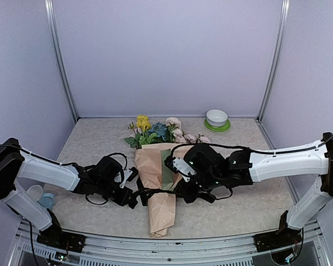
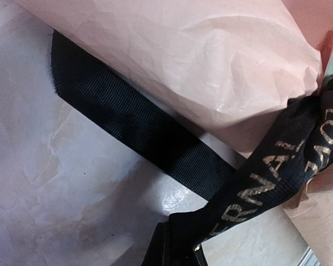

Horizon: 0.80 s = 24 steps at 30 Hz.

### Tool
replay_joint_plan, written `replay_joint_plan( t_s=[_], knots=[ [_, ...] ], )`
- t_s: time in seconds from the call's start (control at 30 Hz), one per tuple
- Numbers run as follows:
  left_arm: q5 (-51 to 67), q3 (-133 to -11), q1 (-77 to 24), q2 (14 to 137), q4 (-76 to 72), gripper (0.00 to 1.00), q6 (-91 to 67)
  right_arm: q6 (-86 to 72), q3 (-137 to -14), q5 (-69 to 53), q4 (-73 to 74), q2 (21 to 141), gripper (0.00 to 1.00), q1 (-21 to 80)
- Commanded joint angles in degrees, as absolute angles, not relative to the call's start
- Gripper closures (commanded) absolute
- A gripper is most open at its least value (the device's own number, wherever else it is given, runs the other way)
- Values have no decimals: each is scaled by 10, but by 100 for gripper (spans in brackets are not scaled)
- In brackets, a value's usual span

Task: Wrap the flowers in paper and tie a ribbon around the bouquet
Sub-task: Tie the half-tied ribbon around the folded bouquet.

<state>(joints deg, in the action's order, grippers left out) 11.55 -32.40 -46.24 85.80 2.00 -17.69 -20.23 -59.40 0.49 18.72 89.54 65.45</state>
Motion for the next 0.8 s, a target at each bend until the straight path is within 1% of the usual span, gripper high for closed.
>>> replay_joint_plan(
  t_s=[0.0, 0.33, 0.5, 0.53, 0.57, 0.63, 0.67, 0.7, 0.77],
  knots=[
    [112, -339, -466, 865, 23, 100, -167, -181, -595, -29, 199, 858, 100, 653],
    [112, -345, -466, 876, 26, 100, -165, -167, -559, -98, 148, 784, 100, 652],
    [112, -347, -466, 875, 28, 100, -163, -177, -554, -60, 151, 788, 100, 651],
    [112, -348, -466, 875, 28, 100, -163, -179, -556, -45, 157, 798, 91, 651],
    [112, -348, -466, 875, 29, 100, -163, -177, -565, -35, 171, 812, 73, 651],
    [113, -348, -467, 875, 30, 100, -163, -168, -582, -28, 193, 845, 50, 652],
    [113, -348, -467, 874, 30, 100, -162, -164, -589, -22, 201, 862, 37, 654],
    [114, -348, -467, 874, 30, 100, -162, -157, -598, -15, 206, 879, 31, 657],
    [115, -348, -467, 874, 30, 100, -162, -141, -613, 0, 213, 910, 27, 662]
  ],
)
